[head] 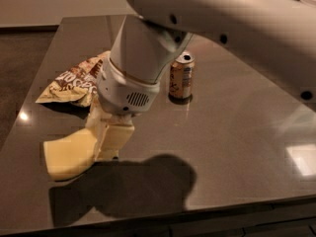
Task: Pick sponge
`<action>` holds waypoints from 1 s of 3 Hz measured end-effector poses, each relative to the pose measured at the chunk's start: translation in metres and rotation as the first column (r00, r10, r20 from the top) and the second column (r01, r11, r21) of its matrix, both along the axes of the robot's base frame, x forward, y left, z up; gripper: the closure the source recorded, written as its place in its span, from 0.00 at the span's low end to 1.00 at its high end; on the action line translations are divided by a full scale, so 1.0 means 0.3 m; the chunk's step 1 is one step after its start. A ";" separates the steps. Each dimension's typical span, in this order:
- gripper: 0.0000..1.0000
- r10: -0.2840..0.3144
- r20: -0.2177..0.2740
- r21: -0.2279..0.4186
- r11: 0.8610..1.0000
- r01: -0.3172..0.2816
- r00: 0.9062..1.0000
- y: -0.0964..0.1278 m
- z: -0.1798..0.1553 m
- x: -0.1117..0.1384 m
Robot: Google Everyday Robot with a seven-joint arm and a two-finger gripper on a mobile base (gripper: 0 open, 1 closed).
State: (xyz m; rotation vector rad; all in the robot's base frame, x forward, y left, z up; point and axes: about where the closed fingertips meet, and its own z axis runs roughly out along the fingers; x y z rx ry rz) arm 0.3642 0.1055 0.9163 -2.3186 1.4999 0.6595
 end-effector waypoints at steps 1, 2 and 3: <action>1.00 0.010 0.036 0.028 1.000 -0.011 0.999 -0.050 0.125 0.034; 1.00 0.021 0.076 0.078 0.997 -0.027 0.997 -0.096 0.277 0.095; 1.00 0.019 0.082 0.082 0.996 -0.025 0.996 -0.092 0.281 0.094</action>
Offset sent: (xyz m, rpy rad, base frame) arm 0.0283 -0.0433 0.0964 0.0798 -0.0774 0.0357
